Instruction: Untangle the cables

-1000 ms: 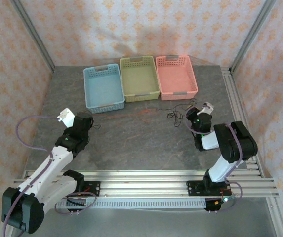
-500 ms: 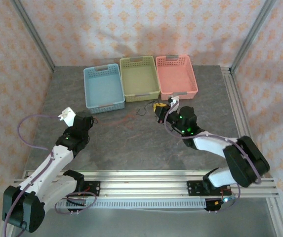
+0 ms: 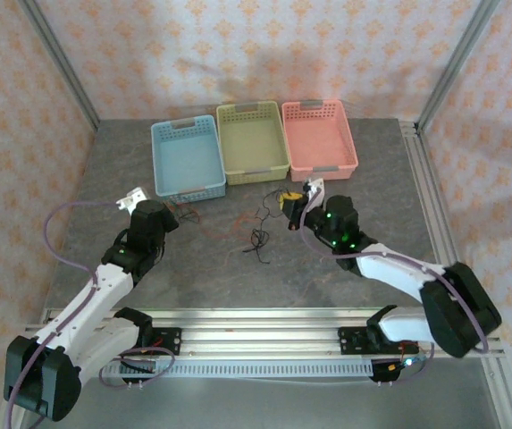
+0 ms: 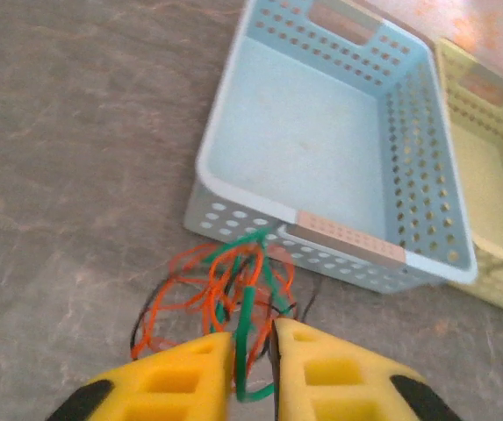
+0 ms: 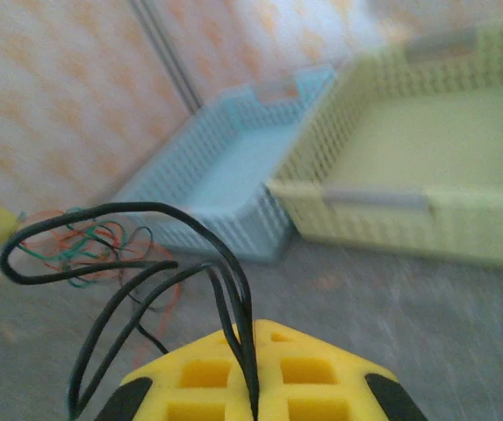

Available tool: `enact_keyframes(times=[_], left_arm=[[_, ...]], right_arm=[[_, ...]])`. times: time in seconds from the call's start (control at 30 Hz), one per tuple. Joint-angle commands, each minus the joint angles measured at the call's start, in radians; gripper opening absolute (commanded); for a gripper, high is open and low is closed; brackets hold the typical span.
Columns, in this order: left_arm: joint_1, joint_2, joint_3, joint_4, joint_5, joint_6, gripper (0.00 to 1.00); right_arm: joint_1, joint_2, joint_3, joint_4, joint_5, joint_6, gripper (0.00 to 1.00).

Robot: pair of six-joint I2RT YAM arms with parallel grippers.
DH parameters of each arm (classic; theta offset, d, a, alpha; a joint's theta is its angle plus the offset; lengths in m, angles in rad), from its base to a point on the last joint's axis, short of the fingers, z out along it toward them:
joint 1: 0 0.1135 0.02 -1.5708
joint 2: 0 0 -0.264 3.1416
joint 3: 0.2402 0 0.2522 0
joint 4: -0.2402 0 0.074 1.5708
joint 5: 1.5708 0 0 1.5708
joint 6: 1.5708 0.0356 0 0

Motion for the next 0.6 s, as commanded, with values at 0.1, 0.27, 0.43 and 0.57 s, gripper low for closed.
enact_keyframes(times=[0.1,0.27,0.43,0.57], left_arm=[[-0.002,-0.007,-0.023,0.122,0.149,0.034,0.65],[-0.027,0.03,-0.005,0.154,0.223,0.051,0.73],[-0.117,0.1,0.059,0.198,0.361,0.101,0.77],[-0.244,0.227,0.199,0.092,0.283,0.194,0.77]], right_arm=[[0.003,0.174,-0.093,0.314,0.158,0.027,0.0],[0.003,0.149,-0.097,0.273,0.225,0.029,0.0],[0.004,0.128,-0.108,0.245,0.317,0.034,0.0],[0.003,0.117,-0.114,0.242,0.342,0.03,0.0]])
